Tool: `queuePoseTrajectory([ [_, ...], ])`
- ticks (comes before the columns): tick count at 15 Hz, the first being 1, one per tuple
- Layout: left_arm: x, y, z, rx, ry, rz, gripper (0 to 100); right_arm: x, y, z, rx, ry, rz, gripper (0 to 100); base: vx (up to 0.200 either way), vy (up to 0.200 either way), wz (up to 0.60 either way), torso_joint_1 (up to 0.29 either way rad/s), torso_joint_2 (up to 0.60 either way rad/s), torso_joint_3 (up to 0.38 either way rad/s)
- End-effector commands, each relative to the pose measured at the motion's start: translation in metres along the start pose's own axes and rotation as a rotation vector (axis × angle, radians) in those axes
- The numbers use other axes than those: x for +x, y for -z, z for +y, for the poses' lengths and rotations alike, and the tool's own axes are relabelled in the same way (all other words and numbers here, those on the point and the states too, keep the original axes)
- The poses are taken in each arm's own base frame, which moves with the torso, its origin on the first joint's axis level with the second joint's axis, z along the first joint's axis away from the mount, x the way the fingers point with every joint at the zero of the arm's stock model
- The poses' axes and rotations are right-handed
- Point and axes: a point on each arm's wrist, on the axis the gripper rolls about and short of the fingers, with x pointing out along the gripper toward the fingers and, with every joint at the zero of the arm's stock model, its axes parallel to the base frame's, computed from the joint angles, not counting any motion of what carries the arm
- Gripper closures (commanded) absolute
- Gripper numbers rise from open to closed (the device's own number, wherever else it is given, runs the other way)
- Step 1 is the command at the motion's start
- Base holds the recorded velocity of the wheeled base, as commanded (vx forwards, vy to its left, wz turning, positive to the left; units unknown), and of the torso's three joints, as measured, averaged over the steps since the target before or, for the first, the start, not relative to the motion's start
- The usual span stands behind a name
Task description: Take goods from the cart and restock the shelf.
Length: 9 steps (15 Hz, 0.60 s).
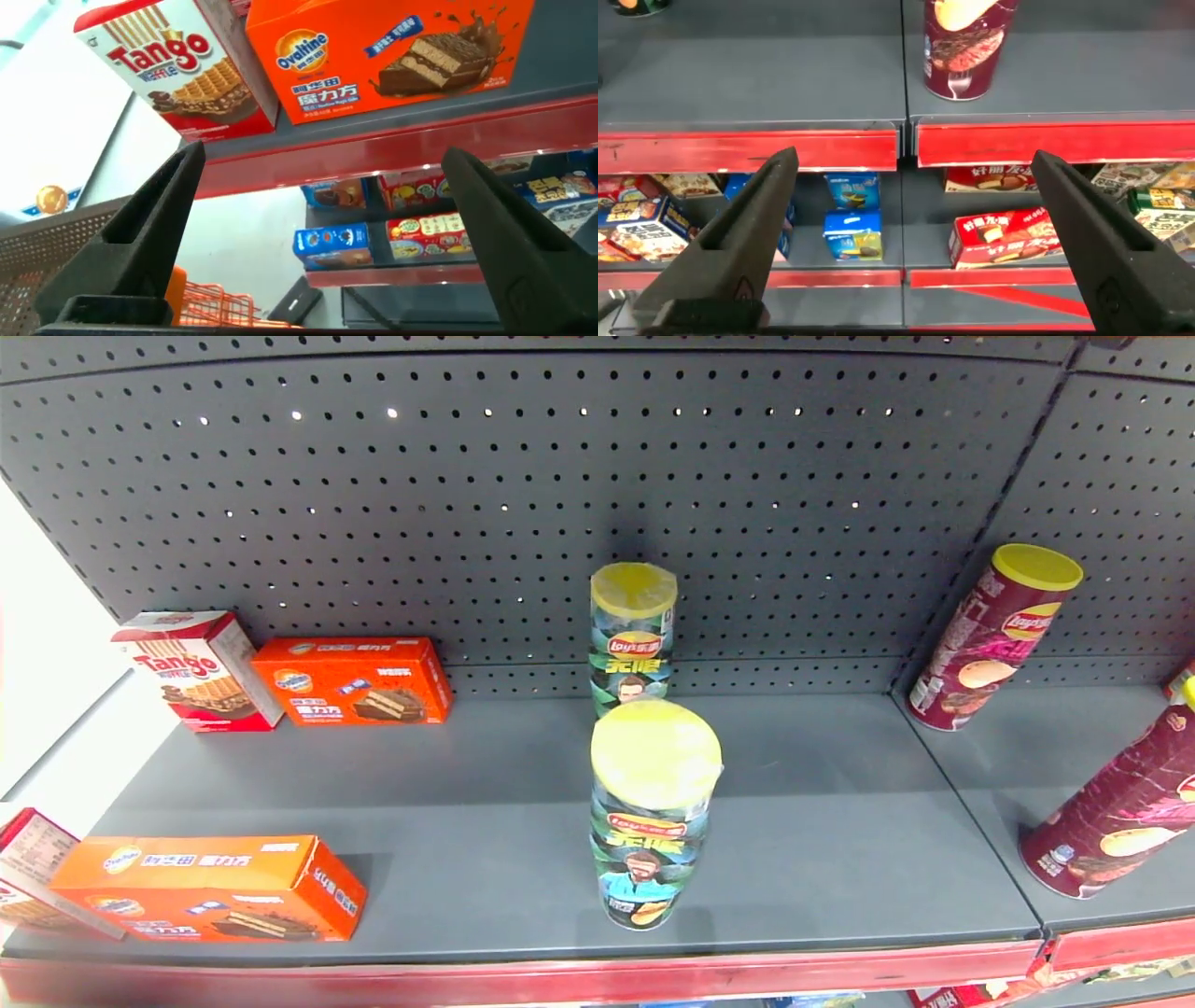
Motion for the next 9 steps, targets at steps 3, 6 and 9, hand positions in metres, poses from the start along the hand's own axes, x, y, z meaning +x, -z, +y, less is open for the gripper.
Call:
queuePoseTrajectory([
  [3, -0.0049, 0.0017, -0.0014, -0.032, 0.048, -0.077, 0, 0.0001, -0.0005, 0.0000, -0.001, -0.002, 0.001, 0, 0.000, 0.000, 0.00, 0.000, 0.00, 0.000],
  [6, -0.0052, 0.0024, -0.0051, -0.112, 0.206, -0.096, 0, 0.0002, -0.0001, 0.0000, -0.001, -0.002, 0.002, 0, 0.000, 0.000, 0.00, 0.000, 0.00, 0.000],
  [9, -0.0057, 0.0023, -0.0060, -0.138, 0.250, -0.096, 0, 0.0002, -0.0001, 0.0000, -0.001, -0.002, 0.002, 0, 0.000, 0.000, 0.00, 0.000, 0.00, 0.000],
])
